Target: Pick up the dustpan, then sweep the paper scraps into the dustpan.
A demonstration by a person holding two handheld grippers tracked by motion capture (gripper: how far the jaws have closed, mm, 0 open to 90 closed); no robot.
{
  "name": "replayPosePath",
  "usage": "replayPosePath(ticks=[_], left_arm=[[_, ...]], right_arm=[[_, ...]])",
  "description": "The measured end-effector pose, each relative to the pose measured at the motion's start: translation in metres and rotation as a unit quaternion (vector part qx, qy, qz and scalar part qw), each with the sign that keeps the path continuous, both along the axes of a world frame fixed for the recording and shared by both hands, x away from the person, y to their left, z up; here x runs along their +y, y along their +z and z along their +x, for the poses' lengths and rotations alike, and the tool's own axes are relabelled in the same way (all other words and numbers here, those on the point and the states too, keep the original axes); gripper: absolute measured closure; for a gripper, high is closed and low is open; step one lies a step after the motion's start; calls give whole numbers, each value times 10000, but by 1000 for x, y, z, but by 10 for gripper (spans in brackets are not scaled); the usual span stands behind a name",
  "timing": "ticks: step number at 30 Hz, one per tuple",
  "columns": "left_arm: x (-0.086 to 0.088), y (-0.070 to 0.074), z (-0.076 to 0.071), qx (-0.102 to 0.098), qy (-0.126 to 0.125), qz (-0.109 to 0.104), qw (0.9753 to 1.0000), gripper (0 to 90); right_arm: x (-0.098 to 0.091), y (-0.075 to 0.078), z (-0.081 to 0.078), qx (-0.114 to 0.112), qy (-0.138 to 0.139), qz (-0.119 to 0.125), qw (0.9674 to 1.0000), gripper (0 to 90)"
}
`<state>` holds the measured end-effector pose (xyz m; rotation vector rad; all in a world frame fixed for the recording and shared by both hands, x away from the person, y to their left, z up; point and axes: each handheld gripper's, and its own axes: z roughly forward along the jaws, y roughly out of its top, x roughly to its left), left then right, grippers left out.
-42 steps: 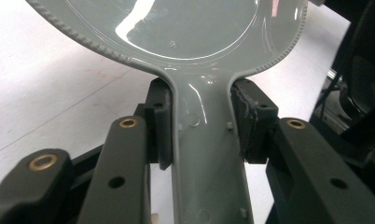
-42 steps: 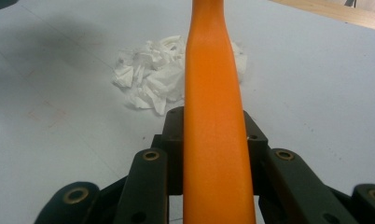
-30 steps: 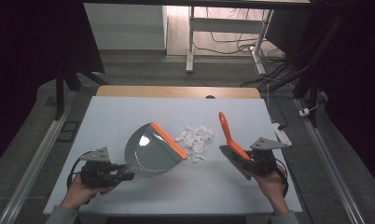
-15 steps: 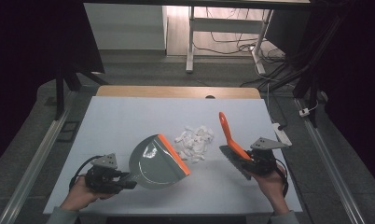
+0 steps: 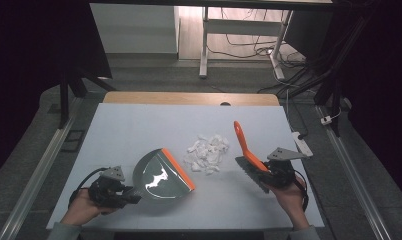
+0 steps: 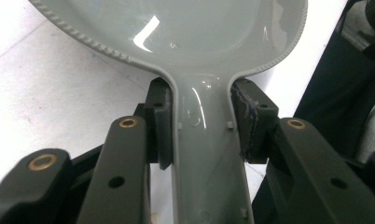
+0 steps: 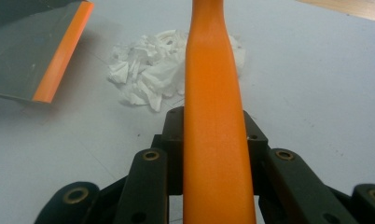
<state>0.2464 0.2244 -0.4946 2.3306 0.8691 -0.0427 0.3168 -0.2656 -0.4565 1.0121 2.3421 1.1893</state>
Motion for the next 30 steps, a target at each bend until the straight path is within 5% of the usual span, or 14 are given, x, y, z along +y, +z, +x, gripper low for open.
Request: replayPosePath(ticks=[16, 30], left_arm=[[-9, -4, 6, 145, 64, 55, 9999, 613], [-13, -7, 7, 185, 36, 51, 9998, 612]], right_arm=[[3, 2, 3, -70, -47, 47, 10000, 707], [25, 12, 36, -213, -50, 47, 9997, 707]])
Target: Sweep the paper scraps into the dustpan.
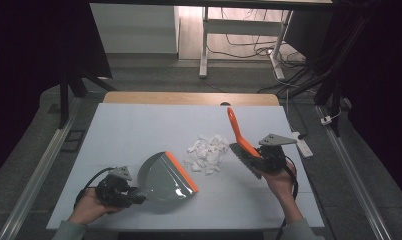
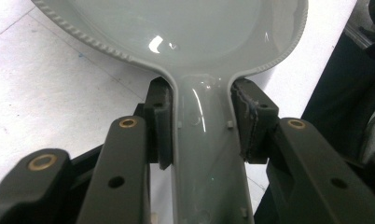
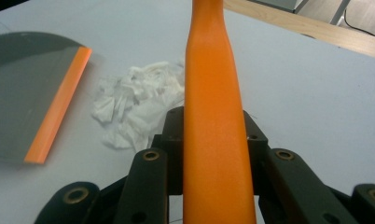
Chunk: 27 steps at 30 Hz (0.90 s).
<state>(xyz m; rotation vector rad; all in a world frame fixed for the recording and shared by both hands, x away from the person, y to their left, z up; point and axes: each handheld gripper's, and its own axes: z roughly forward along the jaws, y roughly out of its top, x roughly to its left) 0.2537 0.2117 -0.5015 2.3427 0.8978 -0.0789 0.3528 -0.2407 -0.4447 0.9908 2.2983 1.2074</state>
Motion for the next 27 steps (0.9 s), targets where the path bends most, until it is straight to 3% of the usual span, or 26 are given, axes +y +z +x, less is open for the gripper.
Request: replayPosePath(ticks=[14, 16, 19, 27], left_arm=[[-4, 2, 1, -17, -37, -64, 10000, 612], [-5, 3, 1, -34, -34, -110, 9999, 612], [-5, 2, 2, -32, -77, -135, 9999, 612], [-5, 1, 5, 9, -35, -126, 9999, 612]], right_arm=[[18, -5, 26, 80, -21, -107, 9999, 707], [20, -4, 32, 121, -77, -54, 9999, 707], [21, -3, 40, 112, -176, -180, 9996, 707], [18, -11, 65, 215, -585, -67, 9980, 707]])
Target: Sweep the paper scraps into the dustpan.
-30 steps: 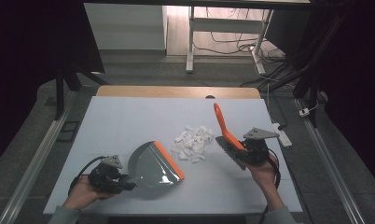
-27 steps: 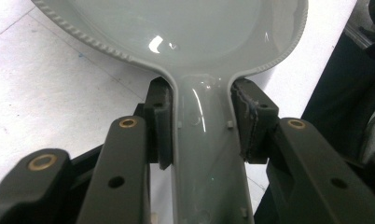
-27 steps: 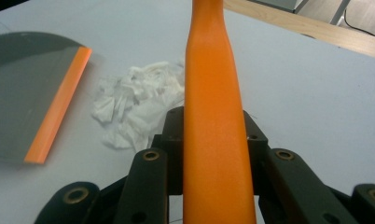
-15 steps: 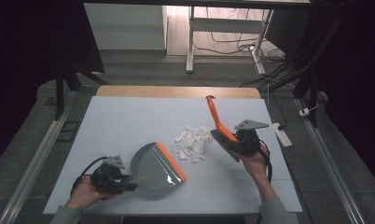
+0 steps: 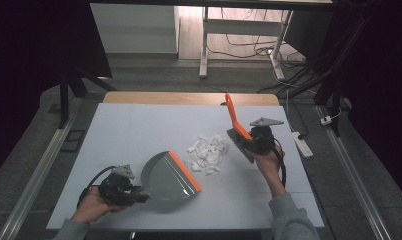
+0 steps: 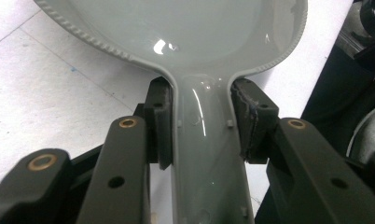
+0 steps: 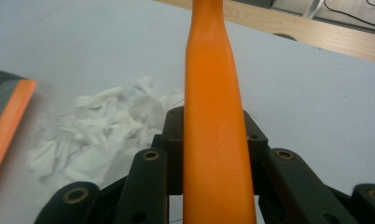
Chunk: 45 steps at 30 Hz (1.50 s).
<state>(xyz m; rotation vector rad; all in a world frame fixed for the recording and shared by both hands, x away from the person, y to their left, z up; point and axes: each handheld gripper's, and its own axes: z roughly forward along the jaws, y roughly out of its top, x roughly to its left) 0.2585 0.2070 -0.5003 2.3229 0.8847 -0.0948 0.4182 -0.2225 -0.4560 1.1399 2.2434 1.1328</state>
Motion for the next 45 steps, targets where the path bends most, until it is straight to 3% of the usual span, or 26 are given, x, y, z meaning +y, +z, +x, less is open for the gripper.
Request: replayPosePath(ticks=[9, 23, 32, 45], left_arm=[[-2, -1, 0, 7, 5, 59, 10000, 612], [-5, -3, 7, 110, 22, 88, 9999, 611], [-4, -4, 9, 154, 5, 70, 9999, 611], [-6, -5, 10, 191, -15, 51, 9998, 612]], right_arm=[[12, -4, 23, 45, -85, -50, 9999, 707], [20, -14, 38, 91, -175, -192, 9996, 707], [33, -23, 41, 162, -86, -361, 9992, 708], [52, -34, 41, 290, 102, -406, 9987, 707]])
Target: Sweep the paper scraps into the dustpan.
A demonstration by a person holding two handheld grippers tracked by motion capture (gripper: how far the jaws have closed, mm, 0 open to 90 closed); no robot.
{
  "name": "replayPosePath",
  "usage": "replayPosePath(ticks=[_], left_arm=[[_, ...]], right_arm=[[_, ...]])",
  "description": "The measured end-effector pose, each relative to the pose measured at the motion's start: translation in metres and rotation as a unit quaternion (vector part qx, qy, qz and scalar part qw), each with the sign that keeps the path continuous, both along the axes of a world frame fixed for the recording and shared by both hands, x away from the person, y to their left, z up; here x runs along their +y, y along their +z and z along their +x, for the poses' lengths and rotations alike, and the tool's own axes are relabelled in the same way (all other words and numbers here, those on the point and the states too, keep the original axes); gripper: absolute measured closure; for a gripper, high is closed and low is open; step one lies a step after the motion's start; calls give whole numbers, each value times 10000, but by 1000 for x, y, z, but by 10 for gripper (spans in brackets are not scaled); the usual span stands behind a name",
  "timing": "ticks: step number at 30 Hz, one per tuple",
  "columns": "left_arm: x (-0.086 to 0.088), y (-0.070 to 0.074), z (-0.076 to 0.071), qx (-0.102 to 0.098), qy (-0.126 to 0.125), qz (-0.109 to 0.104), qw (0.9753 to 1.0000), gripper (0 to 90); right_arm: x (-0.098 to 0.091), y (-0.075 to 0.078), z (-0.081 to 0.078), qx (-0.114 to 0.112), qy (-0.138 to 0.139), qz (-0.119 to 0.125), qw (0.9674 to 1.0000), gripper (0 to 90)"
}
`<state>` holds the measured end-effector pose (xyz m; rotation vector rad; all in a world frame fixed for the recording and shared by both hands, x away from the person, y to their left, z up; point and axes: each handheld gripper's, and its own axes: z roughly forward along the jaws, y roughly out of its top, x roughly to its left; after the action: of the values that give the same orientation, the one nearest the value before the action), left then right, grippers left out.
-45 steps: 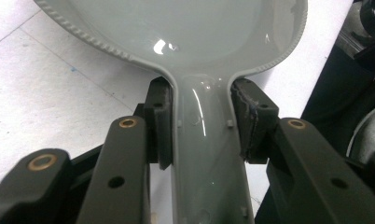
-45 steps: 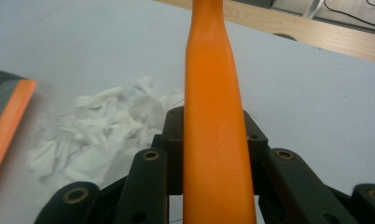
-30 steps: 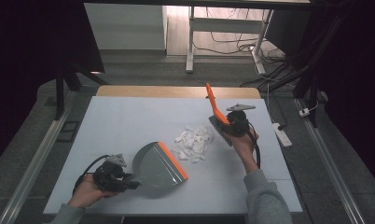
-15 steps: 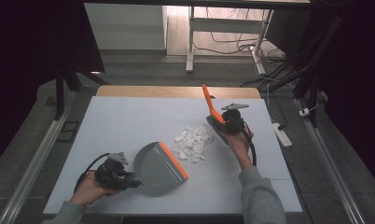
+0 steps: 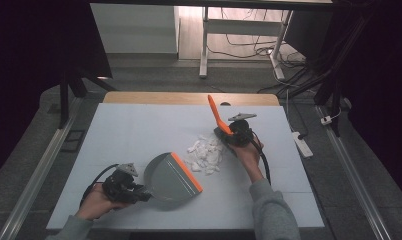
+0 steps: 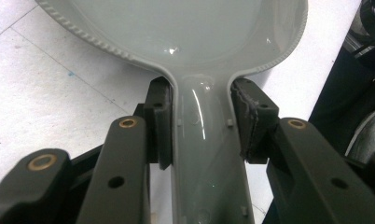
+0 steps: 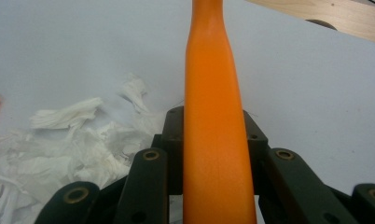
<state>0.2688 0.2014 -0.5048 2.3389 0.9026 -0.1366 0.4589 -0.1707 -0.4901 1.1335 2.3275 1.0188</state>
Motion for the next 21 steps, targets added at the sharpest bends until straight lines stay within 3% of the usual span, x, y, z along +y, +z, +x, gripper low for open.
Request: replayPosePath(ticks=[21], left_arm=[[-2, -1, 1, 32, -16, -9, 10000, 612]], right_arm=[[27, -8, -17, -9, 437, 27, 9990, 707]])
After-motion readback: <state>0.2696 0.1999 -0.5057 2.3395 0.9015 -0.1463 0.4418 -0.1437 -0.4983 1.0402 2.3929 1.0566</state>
